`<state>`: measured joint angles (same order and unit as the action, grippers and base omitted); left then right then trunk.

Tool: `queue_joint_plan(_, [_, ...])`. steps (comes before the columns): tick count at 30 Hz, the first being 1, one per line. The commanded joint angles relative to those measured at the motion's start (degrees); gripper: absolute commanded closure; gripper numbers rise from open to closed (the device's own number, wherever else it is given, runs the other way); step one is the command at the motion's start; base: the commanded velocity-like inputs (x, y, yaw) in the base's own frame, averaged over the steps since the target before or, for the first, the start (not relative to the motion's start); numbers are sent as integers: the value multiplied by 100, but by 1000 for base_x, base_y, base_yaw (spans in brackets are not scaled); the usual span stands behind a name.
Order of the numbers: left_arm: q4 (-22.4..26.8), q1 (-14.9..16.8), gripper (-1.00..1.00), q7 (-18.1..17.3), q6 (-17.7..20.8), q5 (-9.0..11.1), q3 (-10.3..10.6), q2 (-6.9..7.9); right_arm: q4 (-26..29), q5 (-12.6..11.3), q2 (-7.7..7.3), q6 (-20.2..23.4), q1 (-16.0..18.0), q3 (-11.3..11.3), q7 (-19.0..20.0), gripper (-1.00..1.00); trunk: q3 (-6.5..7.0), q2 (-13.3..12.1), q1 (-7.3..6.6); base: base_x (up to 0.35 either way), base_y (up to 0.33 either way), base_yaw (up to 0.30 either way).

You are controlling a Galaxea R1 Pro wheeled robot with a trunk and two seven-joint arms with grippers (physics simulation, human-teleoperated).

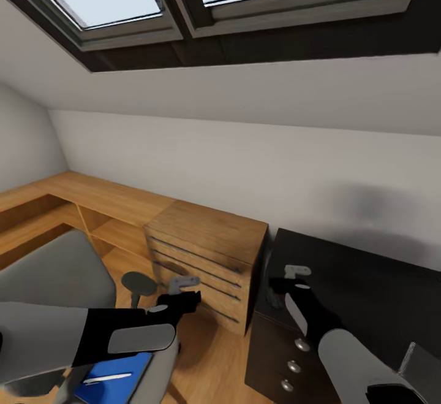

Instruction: In the bedroom, organize the workspace by keeping the computer under the desk, ensuring the monitor is on the desk, placing the keyboard on the desk next to the monitor, placing the mouse on the desk next to the keyboard, moving the folder from the swivel chair onto the desk next to the mouse, stacking the notebook on top of the folder with the pen on top of the notebook, and positioning the swivel chair next to the desk.

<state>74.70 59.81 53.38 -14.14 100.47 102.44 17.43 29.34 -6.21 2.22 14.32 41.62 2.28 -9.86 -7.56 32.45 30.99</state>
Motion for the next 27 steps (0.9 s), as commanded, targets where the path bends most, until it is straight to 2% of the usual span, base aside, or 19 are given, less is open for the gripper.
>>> queue_joint_plan(1, [62,10,-100,5,-34,34,11,3,-53,-58,-2,14,4,26,-42,-100,-11,10,6,327,0,0])
queue_joint_plan(3, [128,10,-100,4,-32,31,9,11,-97,-47,-2,6,5,26,-42,-100,-11,10,6,318,0,0])
queue_joint_plan(5, [397,9,-100,8,-30,27,-11,54,-144,33,-4,-2,10,27,-42,-100,-11,10,6,210,0,0])
queue_joint_plan(8, [962,6,-100,14,-30,17,-57,251,-175,136,-8,-7,12,27,-43,-100,-11,10,6,70,0,0])
queue_joint_plan(9, [1265,7,-100,15,-28,16,-219,374,-180,160,-4,-8,12,27,-42,-100,-11,10,6,11,0,0])
queue_joint_plan(12, [1471,8,-100,20,-28,24,-440,527,-131,171,-9,-50,7,29,-14,-100,-29,50,28,5,0,0])
queue_joint_plan(27, [1501,8,-100,27,-28,28,-503,568,-60,157,-5,-59,4,18,-18,-100,-298,652,357,0,0,0])
